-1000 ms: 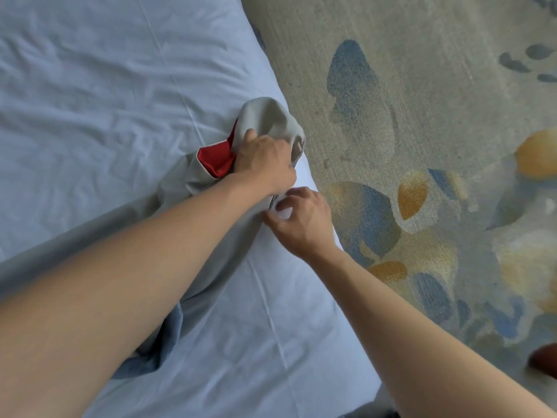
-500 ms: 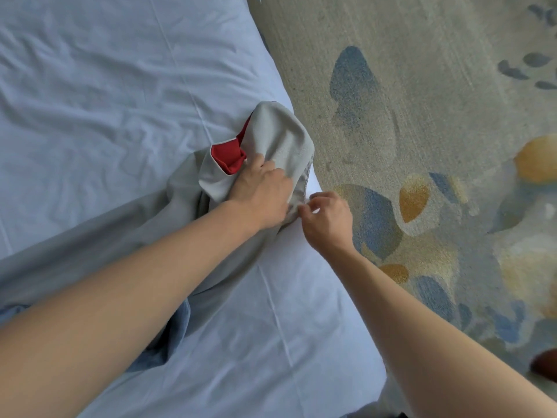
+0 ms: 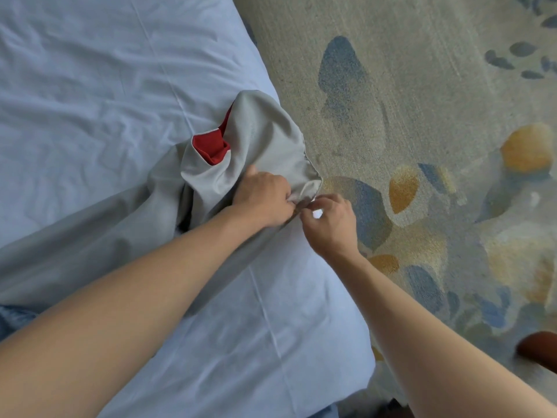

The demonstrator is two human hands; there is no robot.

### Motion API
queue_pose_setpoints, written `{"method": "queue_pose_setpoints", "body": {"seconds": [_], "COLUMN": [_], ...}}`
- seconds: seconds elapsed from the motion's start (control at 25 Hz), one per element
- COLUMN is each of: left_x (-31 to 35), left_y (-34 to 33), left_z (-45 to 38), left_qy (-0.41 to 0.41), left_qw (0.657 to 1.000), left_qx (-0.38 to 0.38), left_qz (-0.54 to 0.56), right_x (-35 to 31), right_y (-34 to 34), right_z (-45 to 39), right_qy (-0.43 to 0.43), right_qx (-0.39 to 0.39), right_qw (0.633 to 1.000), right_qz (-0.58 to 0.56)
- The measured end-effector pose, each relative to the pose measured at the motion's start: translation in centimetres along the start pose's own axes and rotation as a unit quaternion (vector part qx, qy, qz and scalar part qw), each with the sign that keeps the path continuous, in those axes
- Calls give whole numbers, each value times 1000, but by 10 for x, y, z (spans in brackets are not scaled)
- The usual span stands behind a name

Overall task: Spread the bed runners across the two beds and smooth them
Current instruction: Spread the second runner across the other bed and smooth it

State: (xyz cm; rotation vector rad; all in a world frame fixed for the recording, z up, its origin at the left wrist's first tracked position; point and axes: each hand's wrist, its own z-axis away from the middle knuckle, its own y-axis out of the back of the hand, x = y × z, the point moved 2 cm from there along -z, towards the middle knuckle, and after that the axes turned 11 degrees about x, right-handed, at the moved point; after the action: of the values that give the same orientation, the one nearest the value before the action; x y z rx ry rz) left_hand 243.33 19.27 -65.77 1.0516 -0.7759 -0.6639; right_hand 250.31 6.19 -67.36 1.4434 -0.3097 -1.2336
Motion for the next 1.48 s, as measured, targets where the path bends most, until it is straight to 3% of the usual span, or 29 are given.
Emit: {"method": "queue_pose_setpoints", "body": {"seconds": [0.08,0.2,0.4,0.56,0.68,0.84,0.96,1.12,1.24,1.4,1.48], "left_x": [4,17,33,68,72,74,87,129,146,130,121], "left_y": [2,8,15,-11,-32,-31,-28,-50,-65,-58,-51], "left_z": [-12,-33,-32,-5,-1,-15,-22,-31,-33,0,26], "left_qy": [53,77,-41,-203,-213,-165,-128,-110,-110,-154,-187], "left_qw": [994,986,992,968,957,982,992,993,993,985,978], "left_qx": [14,38,116,24,-13,-5,17,30,23,16,-14], "left_qz": [95,144,31,-148,-198,-97,6,8,-40,-81,-95], "right_x": [-4,-14,48,64,64,73,87,125,141,142,133], "right_y": [-10,-10,23,40,32,21,25,48,47,37,35], "right_z": [14,16,-20,-17,-6,13,15,0,0,20,36], "right_qy": [9,-89,-134,-134,-142,-206,-244,-224,-181,-187,-146], "right_qx": [-20,-11,30,38,-2,-88,-67,2,7,-13,-37], "right_qw": [998,981,991,990,990,969,963,975,981,982,988], "right_qz": [-57,-171,-13,27,-19,-105,-95,9,69,31,16]}}
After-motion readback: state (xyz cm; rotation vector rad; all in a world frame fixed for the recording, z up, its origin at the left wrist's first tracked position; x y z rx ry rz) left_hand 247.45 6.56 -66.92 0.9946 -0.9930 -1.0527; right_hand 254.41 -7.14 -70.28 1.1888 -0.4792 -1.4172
